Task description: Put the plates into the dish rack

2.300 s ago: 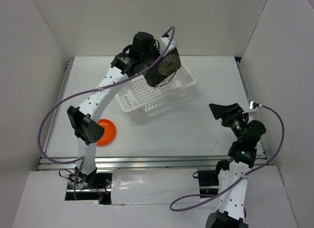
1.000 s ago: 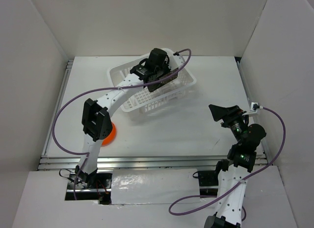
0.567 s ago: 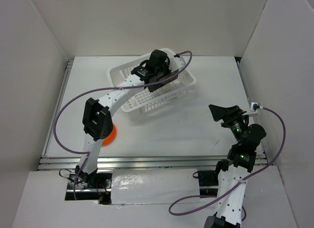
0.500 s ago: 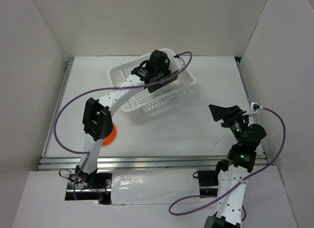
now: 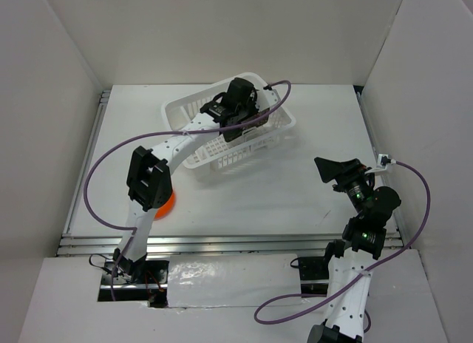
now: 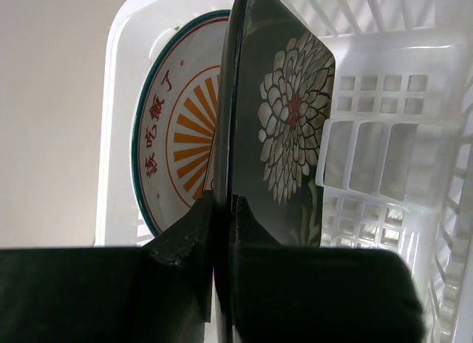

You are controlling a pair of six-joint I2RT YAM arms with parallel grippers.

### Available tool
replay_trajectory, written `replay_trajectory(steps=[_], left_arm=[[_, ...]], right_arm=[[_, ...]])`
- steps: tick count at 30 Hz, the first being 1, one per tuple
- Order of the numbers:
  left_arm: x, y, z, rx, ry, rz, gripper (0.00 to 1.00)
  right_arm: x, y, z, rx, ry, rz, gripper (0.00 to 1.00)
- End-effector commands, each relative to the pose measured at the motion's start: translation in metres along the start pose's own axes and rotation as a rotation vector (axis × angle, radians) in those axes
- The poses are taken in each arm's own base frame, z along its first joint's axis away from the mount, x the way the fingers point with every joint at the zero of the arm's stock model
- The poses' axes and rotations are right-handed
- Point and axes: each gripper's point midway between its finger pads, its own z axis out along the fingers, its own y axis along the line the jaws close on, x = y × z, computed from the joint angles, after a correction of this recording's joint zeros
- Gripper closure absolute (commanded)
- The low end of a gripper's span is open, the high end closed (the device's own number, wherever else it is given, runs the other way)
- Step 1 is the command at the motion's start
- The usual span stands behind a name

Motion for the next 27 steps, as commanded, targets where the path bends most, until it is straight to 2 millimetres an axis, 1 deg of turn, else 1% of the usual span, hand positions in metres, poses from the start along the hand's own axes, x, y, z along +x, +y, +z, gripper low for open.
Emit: replay_trajectory(steps=[1,19,23,27], left_arm=[[-0.046,0.045,-0.014,-0.140,-0.148,0.012,1.00],[-0.032,0.047,0.001,-0.169,-0.098,0.014,1.00],[-0.028,0.045,0.006,-0.168,-0.083,0.017,0.93],[-0.024,0.045,0.008,-0.170,-0.069,0.020,0.91]], right_arm=[[-0.003,0.007,-0.001,-0.030,-0.009,-0.041,0.00],[-0.004,0.009,-0.001,-0.034,-0.014,-0.043,0.00],[-0.004,0.009,-0.001,-0.034,-0.014,-0.045,0.00],[-0.005,0.009,-0.001,-0.033,-0.015,-0.046,0.00]])
